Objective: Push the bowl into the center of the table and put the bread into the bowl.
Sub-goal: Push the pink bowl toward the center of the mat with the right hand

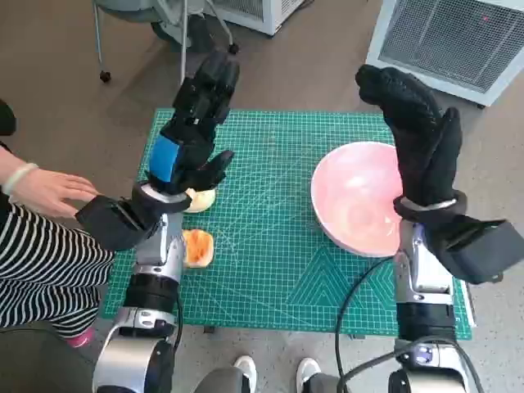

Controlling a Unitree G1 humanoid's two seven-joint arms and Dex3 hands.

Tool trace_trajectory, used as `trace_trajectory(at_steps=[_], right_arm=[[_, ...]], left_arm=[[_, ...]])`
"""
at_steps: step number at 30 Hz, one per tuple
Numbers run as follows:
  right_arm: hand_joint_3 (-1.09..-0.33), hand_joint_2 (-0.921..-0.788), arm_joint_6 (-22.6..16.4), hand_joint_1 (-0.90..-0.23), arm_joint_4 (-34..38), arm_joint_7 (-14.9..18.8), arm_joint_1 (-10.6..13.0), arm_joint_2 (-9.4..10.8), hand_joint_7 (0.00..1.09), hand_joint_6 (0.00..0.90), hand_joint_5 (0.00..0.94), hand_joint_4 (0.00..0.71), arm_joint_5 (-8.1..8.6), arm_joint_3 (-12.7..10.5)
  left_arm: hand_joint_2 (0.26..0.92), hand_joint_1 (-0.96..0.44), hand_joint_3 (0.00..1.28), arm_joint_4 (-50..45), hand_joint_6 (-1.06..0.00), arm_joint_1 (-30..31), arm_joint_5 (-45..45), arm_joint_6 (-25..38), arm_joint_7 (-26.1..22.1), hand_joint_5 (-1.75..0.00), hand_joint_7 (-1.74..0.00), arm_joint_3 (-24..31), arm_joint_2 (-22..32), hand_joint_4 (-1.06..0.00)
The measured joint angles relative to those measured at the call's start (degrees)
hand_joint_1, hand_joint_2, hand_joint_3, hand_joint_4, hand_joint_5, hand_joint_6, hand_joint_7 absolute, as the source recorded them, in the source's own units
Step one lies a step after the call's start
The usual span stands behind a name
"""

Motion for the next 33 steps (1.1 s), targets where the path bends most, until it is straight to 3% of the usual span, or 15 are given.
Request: trace_trajectory(at_steps=[26, 29, 33], right_arm=[[-0.684, -0.921, 0.57, -0.695, -0.9, 0.04, 0.22, -0.01, 0.44, 0.044, 0.002, 0.153, 0.17, -0.16], [-0.682, -0.921, 0.56, -0.694, -0.94, 0.57, 0.59, -0.37, 0.45, 0.045, 0.002, 0.155, 0.61, -0.59], [-0.679, -0.921, 0.39, -0.698, -0.57, 2.04, 1.47, -1.97, 0.45, 0.046, 0.003, 0.156, 2.55, -2.39]], left_arm=[[0.921, -0.71, 0.38, -0.13, 0.0, 0.0, 0.43, 0.0, 0.55, 0.0, -0.24, -0.22, 0.02, 0.0], [0.921, -0.72, 0.38, -0.21, 0.0, 0.01, 0.5, 0.0, 0.55, 0.0, -0.24, -0.33, -0.02, 0.0], [0.921, -0.72, 0.37, -0.27, 0.0, 0.01, 0.52, 0.0, 0.55, 0.0, -0.24, -0.37, -0.04, 0.0]])
